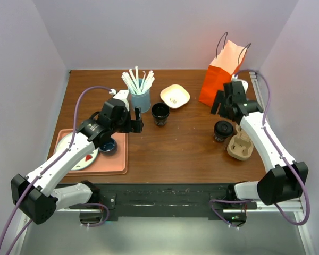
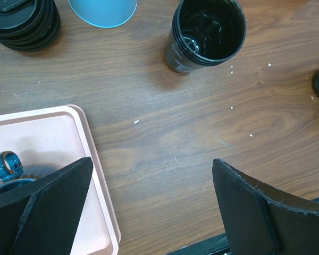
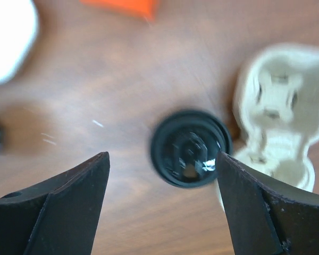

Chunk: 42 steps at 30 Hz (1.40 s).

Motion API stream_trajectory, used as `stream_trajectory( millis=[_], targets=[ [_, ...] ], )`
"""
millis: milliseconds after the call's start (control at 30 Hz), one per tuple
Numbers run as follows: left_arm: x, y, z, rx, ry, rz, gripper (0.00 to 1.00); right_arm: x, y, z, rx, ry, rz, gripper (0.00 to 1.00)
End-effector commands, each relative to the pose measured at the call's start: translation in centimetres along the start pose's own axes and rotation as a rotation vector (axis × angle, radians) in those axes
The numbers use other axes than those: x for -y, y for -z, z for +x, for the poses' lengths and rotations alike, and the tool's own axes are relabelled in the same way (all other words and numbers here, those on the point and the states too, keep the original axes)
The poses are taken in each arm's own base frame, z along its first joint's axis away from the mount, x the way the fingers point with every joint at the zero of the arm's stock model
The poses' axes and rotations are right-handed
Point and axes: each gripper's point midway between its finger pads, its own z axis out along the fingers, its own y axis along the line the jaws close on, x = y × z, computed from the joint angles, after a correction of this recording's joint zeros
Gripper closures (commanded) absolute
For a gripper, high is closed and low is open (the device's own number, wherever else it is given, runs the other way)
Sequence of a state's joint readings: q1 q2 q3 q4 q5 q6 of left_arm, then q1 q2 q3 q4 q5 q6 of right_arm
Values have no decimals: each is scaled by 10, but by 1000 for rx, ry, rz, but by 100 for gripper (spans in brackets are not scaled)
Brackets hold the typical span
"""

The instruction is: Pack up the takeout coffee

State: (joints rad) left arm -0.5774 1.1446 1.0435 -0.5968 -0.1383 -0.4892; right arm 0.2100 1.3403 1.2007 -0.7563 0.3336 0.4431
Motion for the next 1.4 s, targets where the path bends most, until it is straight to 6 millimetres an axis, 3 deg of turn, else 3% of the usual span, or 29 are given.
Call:
stream_trajectory(
  millis=[0, 100, 133, 167, 200, 233, 267, 467, 633, 867, 933, 1067, 1267, 1333, 1367],
  targets=[
    [9, 15, -32, 84, 47, 18, 0, -18, 38, -75, 178, -110, -67, 16],
    [14, 19, -31, 57, 75, 29, 0, -18, 45, -124, 275, -135, -6, 16],
    [17, 18, -30, 44, 92, 33, 0, -24, 25, -127, 242, -119, 26, 16],
    [19, 19, -30, 36, 103, 42, 0, -25, 22, -132, 231, -109, 42, 16],
    [21, 20, -30, 23, 114, 46, 0, -26, 31, -160, 280, -138, 46, 16],
    [23, 21, -30, 15, 140, 47, 0, -29, 14, -164, 258, -135, 66, 16],
    [24, 22, -30, 15, 151, 51, 0, -33, 20, -184, 296, -157, 52, 16],
    [16, 29, -27, -27, 210, -20, 0, -26, -2, -232, 347, -227, 27, 23],
    [16, 47, -34, -18, 273, -31, 0, -3, -16, -243, 352, -256, 66, 26],
    [15, 51, -35, 2, 283, -26, 0, -9, -38, -239, 322, -243, 27, 29],
    [15, 49, -35, -2, 266, -25, 0, -20, -33, -243, 330, -233, -40, 28],
    [14, 46, -32, -7, 237, -26, 0, -16, -15, -257, 375, -261, -38, 23],
    [11, 43, -32, 1, 211, -34, 0, 19, 4, -274, 460, -282, 98, 21],
    [11, 43, -32, 2, 199, -33, 0, 21, 1, -274, 460, -272, 113, 22],
    [10, 43, -32, 2, 197, -36, 0, 34, -3, -276, 456, -277, 136, 23]
  ],
)
